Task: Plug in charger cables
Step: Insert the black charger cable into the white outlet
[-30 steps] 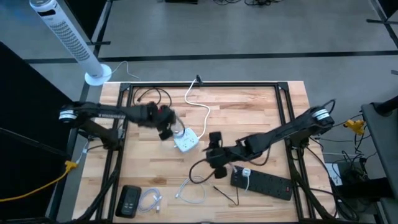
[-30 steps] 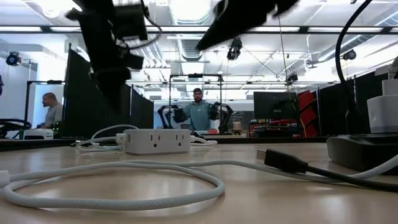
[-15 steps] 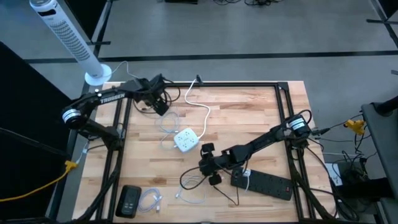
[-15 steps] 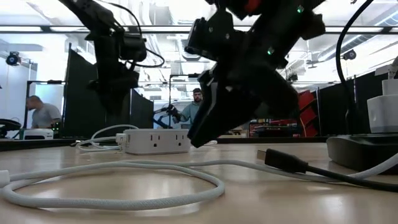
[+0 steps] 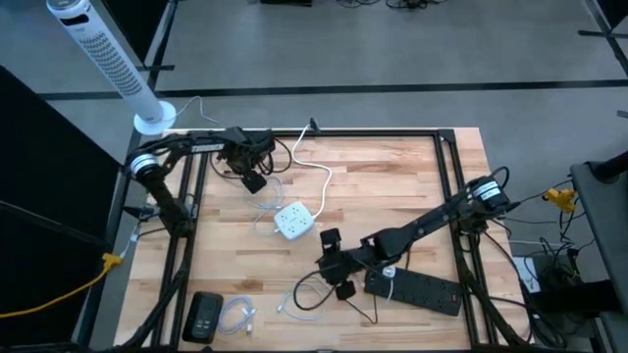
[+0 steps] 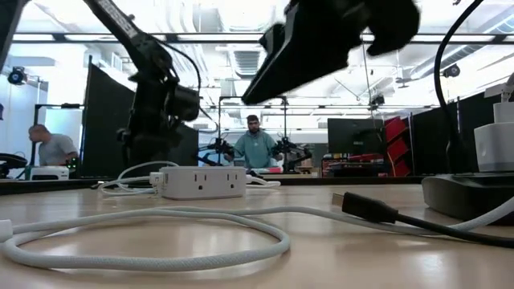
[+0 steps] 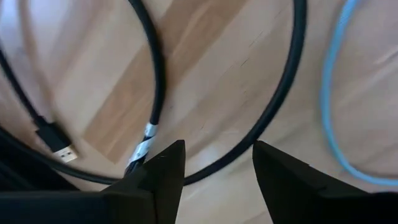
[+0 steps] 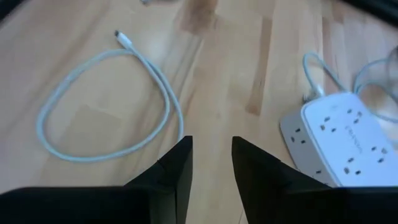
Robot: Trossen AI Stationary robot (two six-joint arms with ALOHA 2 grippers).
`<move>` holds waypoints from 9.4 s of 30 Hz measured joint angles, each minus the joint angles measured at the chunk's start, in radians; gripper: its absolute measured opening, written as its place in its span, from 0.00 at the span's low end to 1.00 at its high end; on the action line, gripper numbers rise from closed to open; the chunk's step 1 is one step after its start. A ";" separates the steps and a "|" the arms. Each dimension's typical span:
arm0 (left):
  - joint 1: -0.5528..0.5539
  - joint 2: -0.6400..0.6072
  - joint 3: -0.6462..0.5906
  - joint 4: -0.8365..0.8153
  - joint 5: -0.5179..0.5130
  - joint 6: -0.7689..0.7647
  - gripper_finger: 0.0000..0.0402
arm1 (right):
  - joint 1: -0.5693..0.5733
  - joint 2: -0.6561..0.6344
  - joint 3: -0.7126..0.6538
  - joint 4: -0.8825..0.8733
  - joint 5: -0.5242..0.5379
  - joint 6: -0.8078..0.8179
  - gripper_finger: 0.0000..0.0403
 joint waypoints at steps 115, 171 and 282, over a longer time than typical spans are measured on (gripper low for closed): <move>-0.967 -0.567 -0.474 1.280 -0.016 0.073 0.05 | -0.050 -0.087 -0.014 0.377 0.221 -0.057 0.28; -0.974 -0.503 -0.472 1.399 -0.017 0.089 0.14 | -0.070 -0.105 -0.014 0.357 0.187 0.113 0.01; -0.703 -0.368 -0.471 0.806 -0.339 -0.406 0.26 | -0.038 0.079 -0.042 0.194 0.196 0.196 0.00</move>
